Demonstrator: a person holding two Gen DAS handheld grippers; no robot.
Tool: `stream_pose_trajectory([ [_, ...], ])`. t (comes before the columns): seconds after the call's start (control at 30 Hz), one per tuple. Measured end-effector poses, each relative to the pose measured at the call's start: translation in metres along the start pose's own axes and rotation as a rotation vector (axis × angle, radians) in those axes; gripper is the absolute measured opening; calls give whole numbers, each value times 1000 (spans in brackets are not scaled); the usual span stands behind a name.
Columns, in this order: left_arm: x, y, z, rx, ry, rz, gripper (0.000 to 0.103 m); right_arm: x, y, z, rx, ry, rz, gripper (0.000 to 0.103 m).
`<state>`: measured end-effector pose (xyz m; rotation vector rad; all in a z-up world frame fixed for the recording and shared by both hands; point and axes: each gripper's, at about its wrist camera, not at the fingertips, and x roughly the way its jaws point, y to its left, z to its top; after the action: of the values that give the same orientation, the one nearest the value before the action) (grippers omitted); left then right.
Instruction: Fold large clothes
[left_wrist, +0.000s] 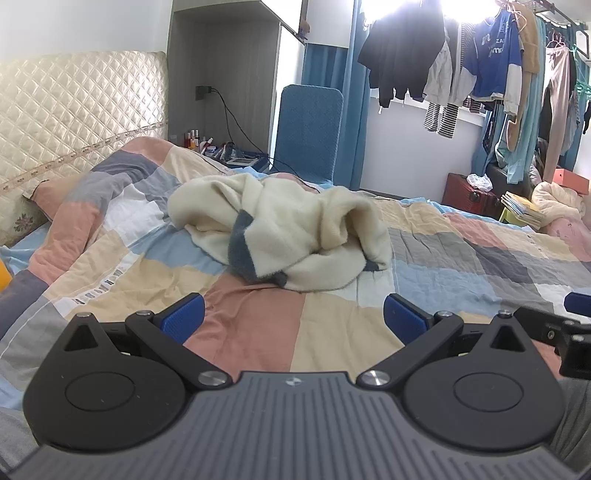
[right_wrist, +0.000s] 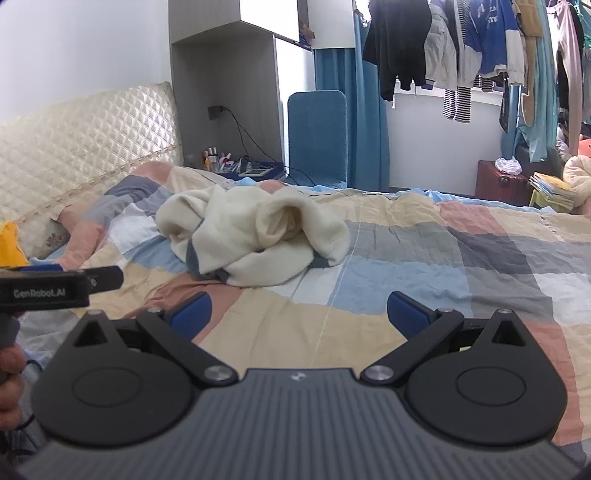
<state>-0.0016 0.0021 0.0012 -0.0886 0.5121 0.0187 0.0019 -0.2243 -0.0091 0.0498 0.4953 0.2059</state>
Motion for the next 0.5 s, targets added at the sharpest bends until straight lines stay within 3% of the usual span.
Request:
stream_pose_trajectory([
  [0.5, -6, 4, 11, -9, 7, -17, 103, -9, 2, 12, 34, -48, 56, 103],
])
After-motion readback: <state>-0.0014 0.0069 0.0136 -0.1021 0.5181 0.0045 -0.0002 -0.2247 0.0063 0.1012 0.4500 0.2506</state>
